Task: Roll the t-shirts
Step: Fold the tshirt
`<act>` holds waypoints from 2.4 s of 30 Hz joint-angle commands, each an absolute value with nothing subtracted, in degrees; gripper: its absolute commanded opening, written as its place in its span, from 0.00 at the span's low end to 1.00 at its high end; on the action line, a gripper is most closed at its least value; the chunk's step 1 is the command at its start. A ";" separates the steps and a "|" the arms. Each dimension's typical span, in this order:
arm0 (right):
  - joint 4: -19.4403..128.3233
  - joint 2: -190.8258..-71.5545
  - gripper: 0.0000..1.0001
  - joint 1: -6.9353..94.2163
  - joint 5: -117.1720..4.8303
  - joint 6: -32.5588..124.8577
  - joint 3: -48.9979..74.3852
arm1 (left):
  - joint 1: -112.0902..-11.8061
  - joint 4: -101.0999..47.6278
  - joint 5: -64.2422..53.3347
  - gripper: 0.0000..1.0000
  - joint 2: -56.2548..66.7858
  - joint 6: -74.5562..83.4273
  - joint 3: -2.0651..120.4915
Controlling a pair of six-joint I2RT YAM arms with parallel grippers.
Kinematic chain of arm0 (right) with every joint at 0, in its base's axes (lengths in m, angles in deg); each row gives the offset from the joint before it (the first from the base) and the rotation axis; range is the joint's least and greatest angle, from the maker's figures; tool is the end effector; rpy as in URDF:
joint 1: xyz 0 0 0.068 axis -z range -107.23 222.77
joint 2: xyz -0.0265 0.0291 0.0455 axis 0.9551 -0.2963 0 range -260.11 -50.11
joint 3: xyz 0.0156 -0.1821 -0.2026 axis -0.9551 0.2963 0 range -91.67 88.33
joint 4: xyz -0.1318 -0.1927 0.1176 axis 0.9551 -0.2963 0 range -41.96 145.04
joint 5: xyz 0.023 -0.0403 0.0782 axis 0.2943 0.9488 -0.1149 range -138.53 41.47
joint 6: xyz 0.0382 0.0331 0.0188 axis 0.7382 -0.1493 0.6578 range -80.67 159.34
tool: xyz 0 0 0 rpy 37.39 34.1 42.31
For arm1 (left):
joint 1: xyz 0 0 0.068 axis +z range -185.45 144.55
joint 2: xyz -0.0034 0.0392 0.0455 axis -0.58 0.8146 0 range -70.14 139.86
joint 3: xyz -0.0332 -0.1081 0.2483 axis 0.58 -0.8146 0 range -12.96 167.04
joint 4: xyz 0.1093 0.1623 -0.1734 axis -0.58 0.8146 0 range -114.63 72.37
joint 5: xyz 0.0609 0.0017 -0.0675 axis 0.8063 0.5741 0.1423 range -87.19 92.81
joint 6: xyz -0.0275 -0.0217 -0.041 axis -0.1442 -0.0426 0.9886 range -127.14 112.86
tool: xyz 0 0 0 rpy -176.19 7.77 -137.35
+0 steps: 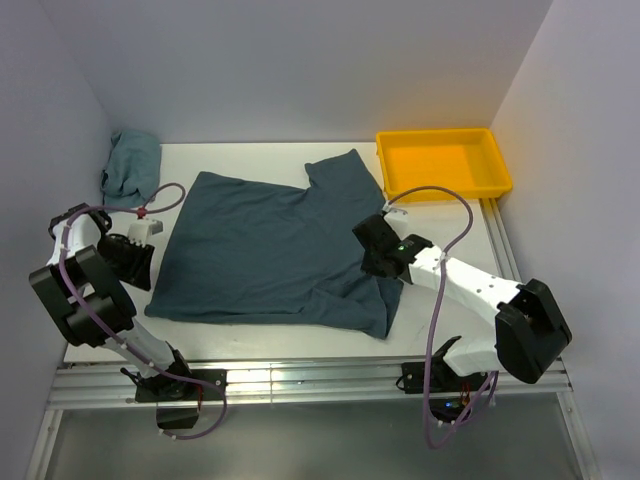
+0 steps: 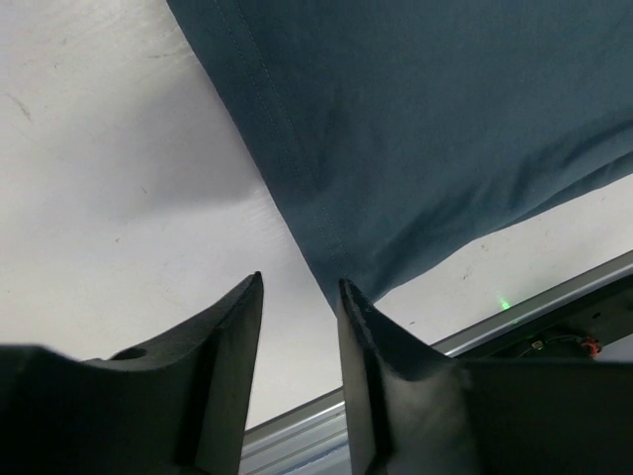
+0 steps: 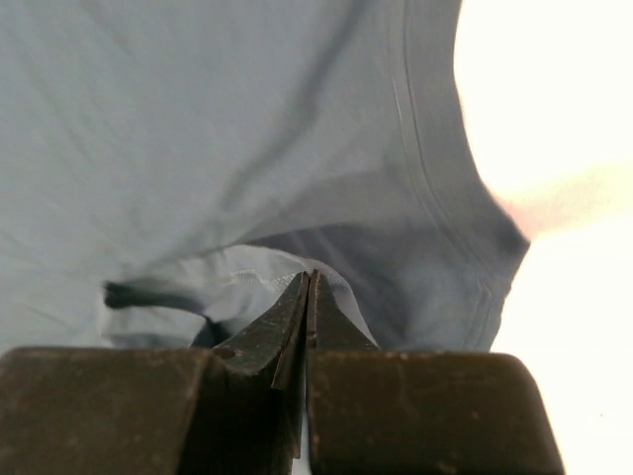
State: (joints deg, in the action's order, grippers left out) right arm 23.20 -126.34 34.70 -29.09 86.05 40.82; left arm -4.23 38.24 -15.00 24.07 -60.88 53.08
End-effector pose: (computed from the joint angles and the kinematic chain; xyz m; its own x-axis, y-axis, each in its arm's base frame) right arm 0.2070 0.1470 0.2111 -0.7995 0.2458 -0.5480 0.1888 0.9690 0.1592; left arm 0.2465 0.1366 0.2061 -0.9075 0.3477 -0.2357 0.3947 0.8977 -0.1956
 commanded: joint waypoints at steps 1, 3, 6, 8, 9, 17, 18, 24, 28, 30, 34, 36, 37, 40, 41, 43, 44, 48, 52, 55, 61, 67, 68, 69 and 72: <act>21.03 -124.99 0.00 36.29 -25.15 84.25 36.57 | -3.98 38.03 -18.02 0.39 24.69 -59.62 56.03; 20.76 -124.99 0.00 36.82 -25.15 83.72 35.51 | -3.98 38.56 -18.55 0.36 25.48 -59.35 57.00; 20.93 -125.08 0.00 37.79 -25.59 83.28 34.63 | -3.90 39.35 -18.29 0.39 25.40 -59.87 56.92; 21.90 -124.99 0.00 37.87 -26.38 83.37 34.97 | -3.90 39.27 -17.41 0.42 24.09 -60.75 55.17; 22.25 -124.91 0.00 37.87 -26.64 83.37 35.33 | -3.90 38.92 -16.54 0.43 23.38 -61.02 54.12; 27.26 -121.83 0.00 37.87 -29.63 82.84 39.20 | -3.11 40.40 -12.66 0.50 17.05 -65.06 45.06; 27.61 -121.65 0.00 37.79 -29.81 82.32 39.37 | -2.50 41.10 -12.84 0.50 16.87 -65.33 44.79; 28.49 -121.56 0.00 37.87 -29.98 79.94 38.93 | -0.82 45.59 -17.40 0.56 16.08 -64.98 44.88; 30.42 -121.04 0.00 37.79 -30.95 79.68 39.72 | -0.64 46.64 -20.04 0.57 16.78 -65.33 44.09; 31.57 -120.77 0.00 37.79 -31.30 79.68 40.42 | -0.64 46.47 -20.74 0.57 18.27 -64.98 43.73; 32.89 -121.65 0.00 37.79 -31.74 79.50 41.13 | -0.56 45.25 -20.84 0.54 21.61 -64.63 42.24; 33.24 -122.26 0.00 37.87 -31.83 79.15 40.96 | -0.47 42.79 -20.49 0.55 21.97 -63.93 41.36; 33.41 -122.79 0.00 37.87 -32.09 79.06 40.78 | -0.56 42.00 -20.57 0.56 22.75 -63.57 40.93; 34.12 -123.76 0.00 37.87 -32.36 78.53 40.08 | -0.47 40.06 -20.92 0.56 24.51 -61.73 41.10; 34.12 -124.02 0.00 37.79 -32.36 78.45 39.90 | -0.47 39.71 -21.01 0.55 24.52 -61.29 41.27; 34.21 -124.46 0.00 37.79 -32.45 78.27 39.38 | -0.47 38.65 -21.45 0.52 24.08 -60.23 41.88; 34.29 -124.55 0.00 37.87 -32.45 78.10 39.37 | -0.56 38.13 -22.06 0.48 23.99 -59.71 42.15; 34.21 -124.47 0.00 37.79 -32.27 77.74 38.93 | -0.56 38.91 -24.17 0.13 23.29 -57.69 44.78; 33.77 -123.68 0.00 37.87 -31.92 77.74 38.84 | -0.56 42.07 -26.28 0.00 23.02 -58.38 48.99; 33.68 -123.32 0.00 37.87 -31.83 77.66 38.67 | -0.56 44.53 -27.51 0.00 23.64 -58.91 51.02; 32.54 -123.41 0.00 37.79 -31.57 78.44 38.58 | -0.64 45.15 -27.52 0.00 23.29 -59.00 53.05; 29.73 -123.15 0.00 37.79 -30.25 79.76 38.41 | -0.64 42.35 -28.22 0.02 17.68 -57.51 52.00; 29.46 -123.15 0.00 37.87 -29.81 79.94 38.49 | -0.56 41.73 -28.22 0.02 16.71 -56.81 51.56; 29.11 -123.41 0.00 37.87 -29.37 80.29 38.67 | -0.56 41.03 -28.04 0.03 14.17 -56.37 50.25; 28.06 -122.89 0.00 38.14 -28.85 81.34 38.84 | -0.56 35.68 -26.03 0.06 9.24 -54.26 45.52</act>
State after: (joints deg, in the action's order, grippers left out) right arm 29.54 -124.70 37.54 -31.34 79.98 40.65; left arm -0.75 39.73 -25.81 14.85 -56.46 49.26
